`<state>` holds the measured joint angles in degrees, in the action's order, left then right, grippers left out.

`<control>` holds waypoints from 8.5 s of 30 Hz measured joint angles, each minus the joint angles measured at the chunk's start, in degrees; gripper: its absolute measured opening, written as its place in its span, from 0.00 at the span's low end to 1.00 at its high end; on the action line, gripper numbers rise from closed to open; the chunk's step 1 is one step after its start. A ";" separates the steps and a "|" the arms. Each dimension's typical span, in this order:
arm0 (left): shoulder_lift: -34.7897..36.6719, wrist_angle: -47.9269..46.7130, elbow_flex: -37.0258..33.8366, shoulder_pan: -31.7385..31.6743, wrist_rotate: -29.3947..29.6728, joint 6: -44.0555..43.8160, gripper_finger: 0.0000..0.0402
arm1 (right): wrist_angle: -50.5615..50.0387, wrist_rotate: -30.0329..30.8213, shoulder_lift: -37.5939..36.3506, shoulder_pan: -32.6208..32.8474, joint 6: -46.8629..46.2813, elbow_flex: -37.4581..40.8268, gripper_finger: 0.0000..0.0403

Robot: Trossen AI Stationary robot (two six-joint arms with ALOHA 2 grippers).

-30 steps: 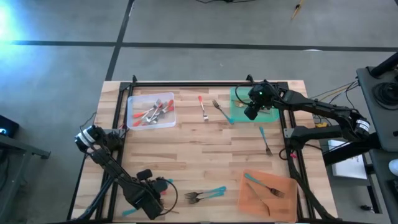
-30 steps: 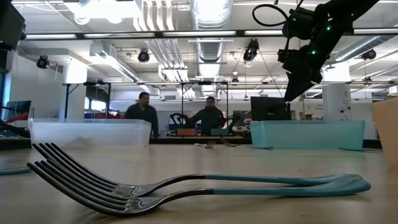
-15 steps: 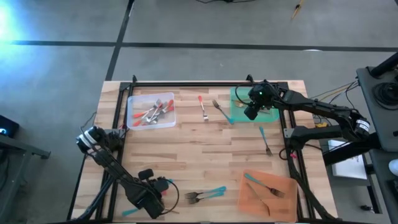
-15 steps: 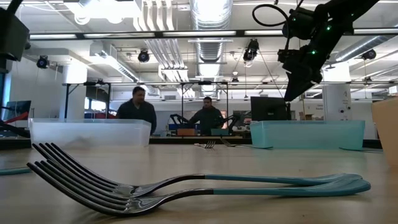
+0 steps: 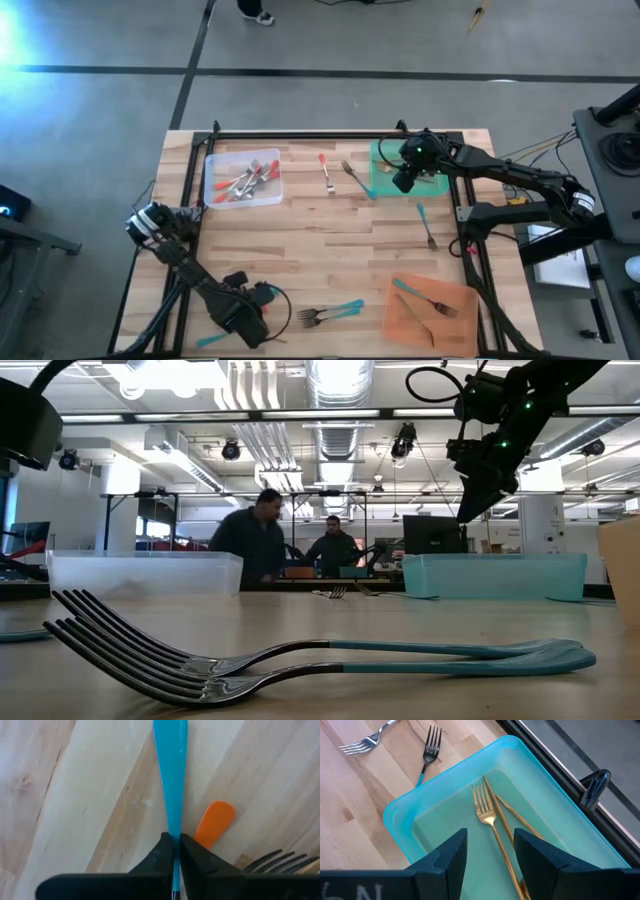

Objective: Sort silverware by color (type)
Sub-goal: Put the blue fork into the orange bin

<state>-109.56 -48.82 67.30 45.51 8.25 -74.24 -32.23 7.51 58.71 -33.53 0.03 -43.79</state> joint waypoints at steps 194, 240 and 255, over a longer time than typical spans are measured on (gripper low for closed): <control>24.49 111.63 -5.41 -19.41 10.50 75.40 0.11 | -6.49 21.52 5.23 72.64 -53.20 -17.52 0.02; 5.01 123.53 15.46 -9.48 -16.39 100.17 0.11 | -45.13 10.93 16.13 80.80 -83.10 -30.69 0.27; 5.01 120.66 14.56 -1.65 0.32 124.50 0.11 | -49.43 2.22 4.64 57.93 -76.46 -14.35 0.25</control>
<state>-104.55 71.84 81.86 43.86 8.57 50.26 -81.66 9.72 63.35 24.39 -76.43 -58.14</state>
